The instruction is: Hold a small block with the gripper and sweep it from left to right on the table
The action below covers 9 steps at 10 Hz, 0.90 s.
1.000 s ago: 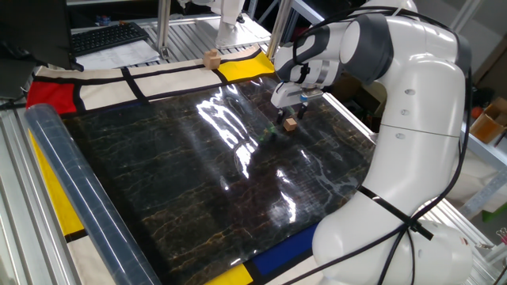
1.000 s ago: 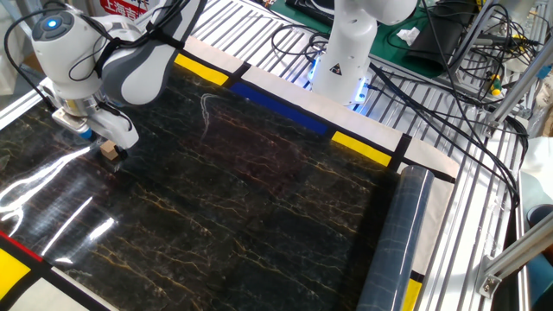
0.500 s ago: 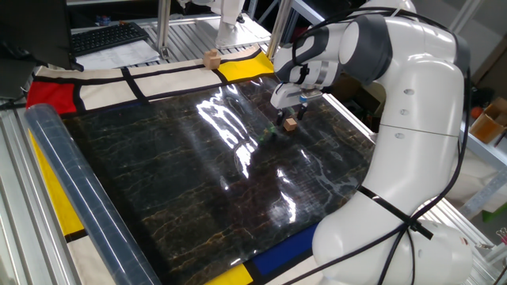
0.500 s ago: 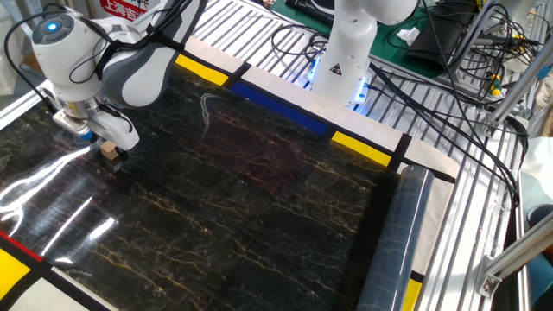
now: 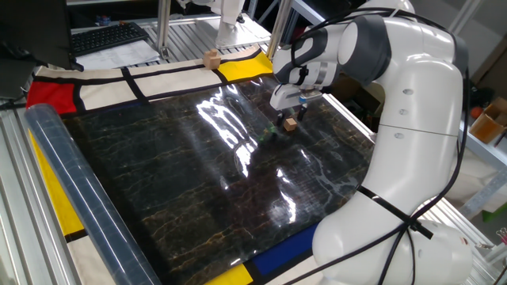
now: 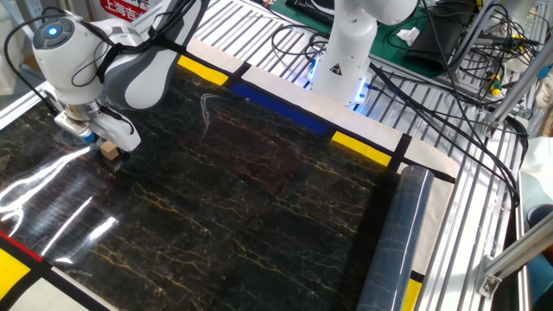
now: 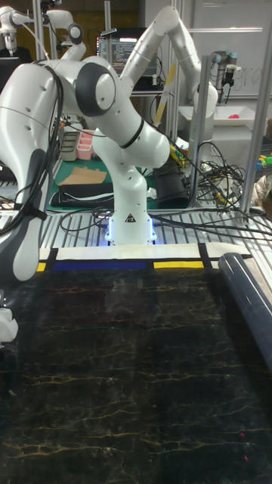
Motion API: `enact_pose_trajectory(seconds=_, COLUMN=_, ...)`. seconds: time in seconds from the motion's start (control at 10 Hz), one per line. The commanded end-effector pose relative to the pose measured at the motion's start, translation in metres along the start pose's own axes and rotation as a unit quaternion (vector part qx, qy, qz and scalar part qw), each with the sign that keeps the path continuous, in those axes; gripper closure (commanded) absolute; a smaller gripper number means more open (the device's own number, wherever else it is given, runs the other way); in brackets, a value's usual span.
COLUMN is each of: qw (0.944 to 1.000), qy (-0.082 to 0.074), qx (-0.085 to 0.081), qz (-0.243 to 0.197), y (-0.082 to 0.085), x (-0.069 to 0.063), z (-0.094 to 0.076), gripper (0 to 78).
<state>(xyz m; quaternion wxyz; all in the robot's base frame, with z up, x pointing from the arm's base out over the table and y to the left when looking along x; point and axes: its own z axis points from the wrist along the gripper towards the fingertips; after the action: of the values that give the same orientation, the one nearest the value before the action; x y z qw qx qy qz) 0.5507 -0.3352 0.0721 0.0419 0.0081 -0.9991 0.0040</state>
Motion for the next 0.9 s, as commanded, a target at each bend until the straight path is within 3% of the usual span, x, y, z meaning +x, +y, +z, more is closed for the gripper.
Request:
enact_pose_trajectory(seconds=0.1, qw=1.0000, qy=-0.001, qx=0.001, qz=-0.002, y=-0.0007, x=-0.0002, z=-0.0007, gripper=0.0)
enact_pose_trajectory(seconds=0.9, qw=1.0000, qy=-0.001, qx=0.000, qz=-0.005, y=-0.0007, x=-0.0002, z=-0.0007, gripper=0.0)
